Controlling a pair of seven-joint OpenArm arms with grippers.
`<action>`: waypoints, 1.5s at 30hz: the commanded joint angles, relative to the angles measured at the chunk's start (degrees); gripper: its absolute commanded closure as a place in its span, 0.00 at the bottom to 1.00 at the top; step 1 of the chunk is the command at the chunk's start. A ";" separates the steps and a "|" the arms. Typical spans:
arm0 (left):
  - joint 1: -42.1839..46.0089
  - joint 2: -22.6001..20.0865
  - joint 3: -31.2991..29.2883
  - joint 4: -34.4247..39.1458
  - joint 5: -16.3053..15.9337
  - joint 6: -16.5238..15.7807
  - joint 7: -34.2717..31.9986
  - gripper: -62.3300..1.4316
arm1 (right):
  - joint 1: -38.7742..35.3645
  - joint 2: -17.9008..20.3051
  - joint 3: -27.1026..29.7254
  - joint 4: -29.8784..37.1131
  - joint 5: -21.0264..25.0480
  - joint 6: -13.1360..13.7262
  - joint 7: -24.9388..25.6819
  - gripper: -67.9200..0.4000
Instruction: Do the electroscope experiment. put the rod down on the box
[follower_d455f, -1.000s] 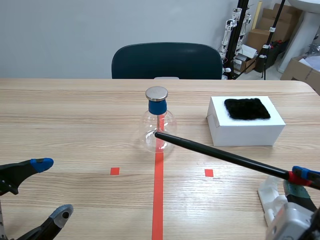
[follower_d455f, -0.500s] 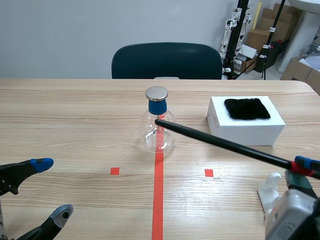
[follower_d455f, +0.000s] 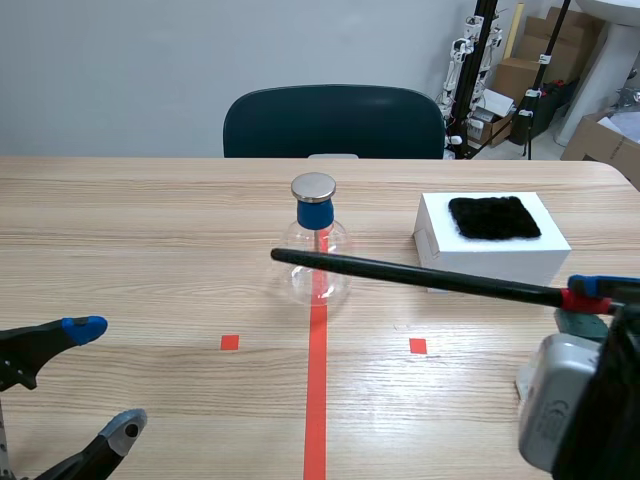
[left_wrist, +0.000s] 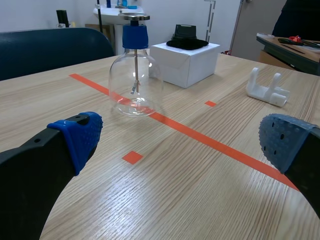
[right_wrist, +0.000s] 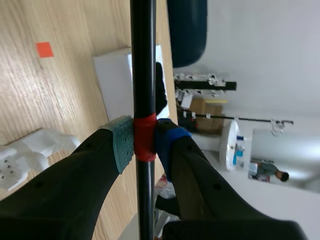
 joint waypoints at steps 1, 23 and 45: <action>-0.31 -0.61 -0.42 0.59 -0.39 -0.11 -0.79 0.00 | 2.69 1.62 0.07 1.27 1.14 1.40 -0.81 0.93; -0.28 -0.63 -0.42 0.59 -0.39 -0.11 -1.03 0.00 | 33.88 18.53 -7.56 -4.90 30.62 39.98 -12.76 0.93; -0.28 -0.63 -0.42 0.59 -0.39 -0.11 -1.03 0.00 | 52.92 10.75 -27.02 -20.81 42.16 43.08 -30.95 0.93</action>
